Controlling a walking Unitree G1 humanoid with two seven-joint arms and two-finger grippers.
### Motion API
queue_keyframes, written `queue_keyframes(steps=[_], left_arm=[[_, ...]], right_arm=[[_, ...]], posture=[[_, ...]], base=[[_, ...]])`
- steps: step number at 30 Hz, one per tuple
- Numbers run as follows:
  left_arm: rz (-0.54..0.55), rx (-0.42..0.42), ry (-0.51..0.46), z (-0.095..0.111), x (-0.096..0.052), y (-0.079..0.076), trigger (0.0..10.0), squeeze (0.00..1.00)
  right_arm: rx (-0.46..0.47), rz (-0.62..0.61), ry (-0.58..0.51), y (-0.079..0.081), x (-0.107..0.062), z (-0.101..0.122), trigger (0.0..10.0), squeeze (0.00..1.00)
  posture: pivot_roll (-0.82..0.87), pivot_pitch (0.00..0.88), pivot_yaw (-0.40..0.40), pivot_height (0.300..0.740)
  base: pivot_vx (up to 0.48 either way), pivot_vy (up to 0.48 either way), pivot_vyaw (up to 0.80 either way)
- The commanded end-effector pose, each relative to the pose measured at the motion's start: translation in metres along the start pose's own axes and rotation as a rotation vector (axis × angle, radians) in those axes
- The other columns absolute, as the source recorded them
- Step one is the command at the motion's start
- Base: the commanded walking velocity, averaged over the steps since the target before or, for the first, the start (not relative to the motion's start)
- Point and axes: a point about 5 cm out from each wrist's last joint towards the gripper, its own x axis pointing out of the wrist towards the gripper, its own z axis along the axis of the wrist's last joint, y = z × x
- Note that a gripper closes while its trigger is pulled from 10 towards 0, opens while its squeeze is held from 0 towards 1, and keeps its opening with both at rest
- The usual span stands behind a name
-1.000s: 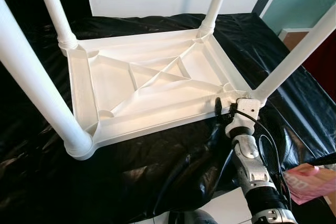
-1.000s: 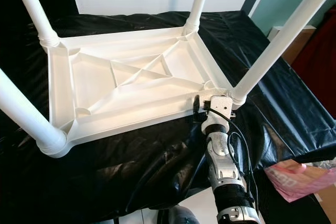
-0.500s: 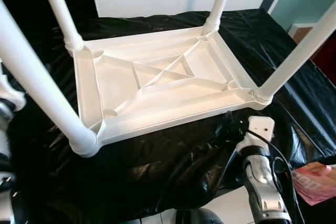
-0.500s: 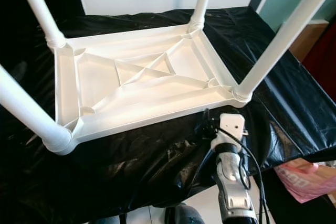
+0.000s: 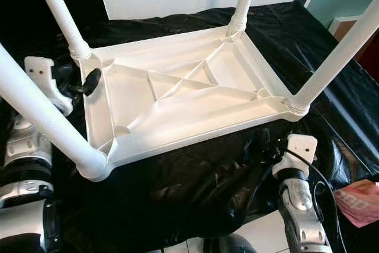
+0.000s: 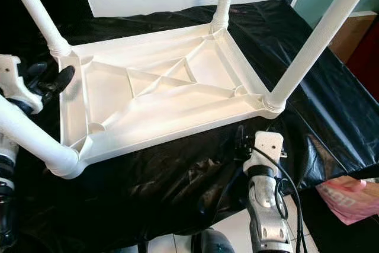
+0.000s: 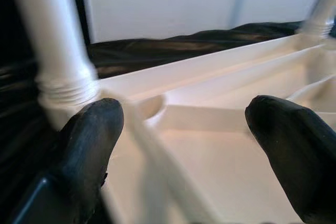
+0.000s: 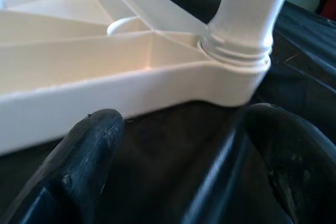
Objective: Building children table
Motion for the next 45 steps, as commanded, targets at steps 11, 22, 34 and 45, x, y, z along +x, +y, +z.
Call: queue_keyframes(steps=[11, 22, 34, 45], left_arm=[[-0.356, -0.091, -0.037, -0.016, -0.009, -0.053, 10.0, 0.00], [-0.572, -0.194, -0.065, -0.010, -0.030, -0.119, 10.0, 0.00], [-0.663, -0.280, -0.076, -0.004, -0.035, -0.155, 10.0, 0.00], [-0.693, -0.322, -0.075, 0.003, -0.042, -0.164, 10.0, 0.00]], right_arm=[[0.025, 0.023, 0.080, 0.003, 0.018, -0.010, 10.0, 0.00], [0.023, 0.084, 0.099, 0.004, 0.039, -0.011, 10.0, 0.00], [0.009, 0.210, 0.106, 0.018, 0.061, -0.008, 10.0, 0.00], [0.010, 0.301, 0.104, 0.035, 0.079, -0.004, 10.0, 0.00]], posture=[[0.05, 0.168, -0.063, 0.740], [0.07, 0.166, -0.071, 0.740], [0.07, 0.157, -0.074, 0.740], [0.07, 0.157, -0.078, 0.740]], base=[[0.000, 0.000, 0.00], [0.000, 0.000, 0.00], [0.000, 0.000, 0.00], [0.000, 0.000, 0.00]])
